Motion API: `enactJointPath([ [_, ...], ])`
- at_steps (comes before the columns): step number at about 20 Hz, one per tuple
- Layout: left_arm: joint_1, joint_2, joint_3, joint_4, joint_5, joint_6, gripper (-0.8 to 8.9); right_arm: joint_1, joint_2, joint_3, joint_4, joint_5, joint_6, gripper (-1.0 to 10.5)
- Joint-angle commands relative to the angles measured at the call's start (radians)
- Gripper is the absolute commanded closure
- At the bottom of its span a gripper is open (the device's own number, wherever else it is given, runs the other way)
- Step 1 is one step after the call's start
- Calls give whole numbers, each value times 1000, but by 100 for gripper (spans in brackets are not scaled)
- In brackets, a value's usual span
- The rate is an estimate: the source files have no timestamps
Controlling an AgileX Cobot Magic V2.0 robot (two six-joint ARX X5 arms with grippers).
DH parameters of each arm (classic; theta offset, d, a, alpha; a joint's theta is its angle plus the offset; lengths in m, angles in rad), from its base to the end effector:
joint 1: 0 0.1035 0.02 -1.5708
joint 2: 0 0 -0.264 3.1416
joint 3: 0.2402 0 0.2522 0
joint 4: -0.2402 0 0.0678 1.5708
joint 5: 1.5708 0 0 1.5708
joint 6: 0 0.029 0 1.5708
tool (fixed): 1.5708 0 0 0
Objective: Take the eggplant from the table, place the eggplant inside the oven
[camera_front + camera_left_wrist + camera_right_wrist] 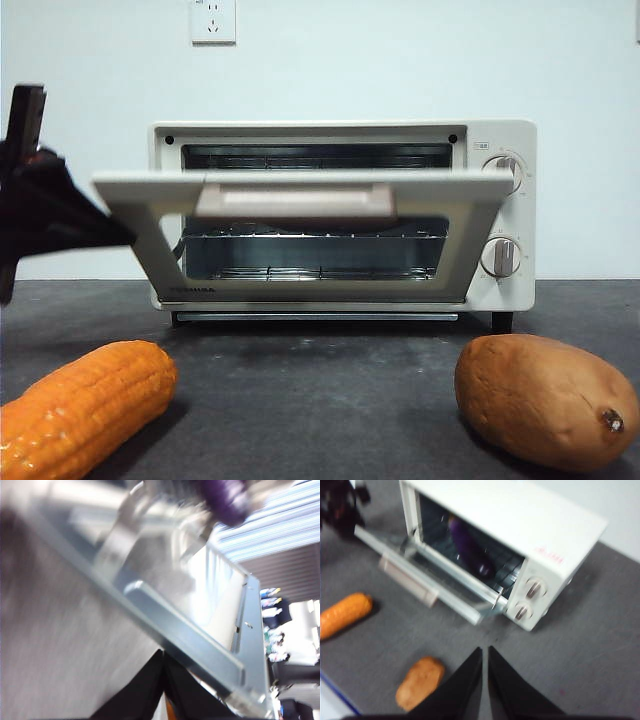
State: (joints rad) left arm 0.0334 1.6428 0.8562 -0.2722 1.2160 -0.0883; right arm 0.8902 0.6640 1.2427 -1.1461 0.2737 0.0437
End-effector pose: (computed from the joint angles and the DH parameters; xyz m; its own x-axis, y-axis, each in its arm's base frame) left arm 0.2934 -0.0174 0.1679 0.2014 -0.9315 -0.3028 0.3690 0.3586 -0.8575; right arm 0.0470 0.0456 0.3990 0.7210 0.4609 -0.5174 -0.5895 0.8005 -0.1083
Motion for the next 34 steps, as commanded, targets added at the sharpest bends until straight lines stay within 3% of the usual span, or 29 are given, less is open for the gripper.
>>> enactJointPath([
  [1,7,14,93,29,23,-72,808,11,7,-50,3,-13,24,944],
  [7,5,-44,243,26,9,-103,808,10,7,-256,83,-10,24,944],
  [11,5,-151,296,8,-65,-109,808,-2,8,-379,217,-2,24,944],
  [14,3,-272,298,-45,-195,-88,808,-25,8,-439,331,-1,24,944],
  [17,-19,-486,291,-217,-475,64,808,-93,7,-500,493,-1,53,944],
  [19,-51,-627,249,-268,-625,103,808,-160,7,-528,566,-2,59,944],
  [23,-94,-919,53,-251,-879,69,808,-296,6,-616,708,-24,109,943],
  [26,-114,-1127,-118,-237,-972,-2,808,-355,-33,-714,811,-39,136,943],
  [30,-125,-1307,-285,-222,-994,-90,808,-363,-105,-840,961,-29,136,943],
  [32,-125,-1335,-294,-248,-1003,-95,808,-363,-119,-857,962,29,136,943],
  [34,-125,-1338,-294,-257,-984,-159,807,-363,-119,-856,969,69,135,943],
])
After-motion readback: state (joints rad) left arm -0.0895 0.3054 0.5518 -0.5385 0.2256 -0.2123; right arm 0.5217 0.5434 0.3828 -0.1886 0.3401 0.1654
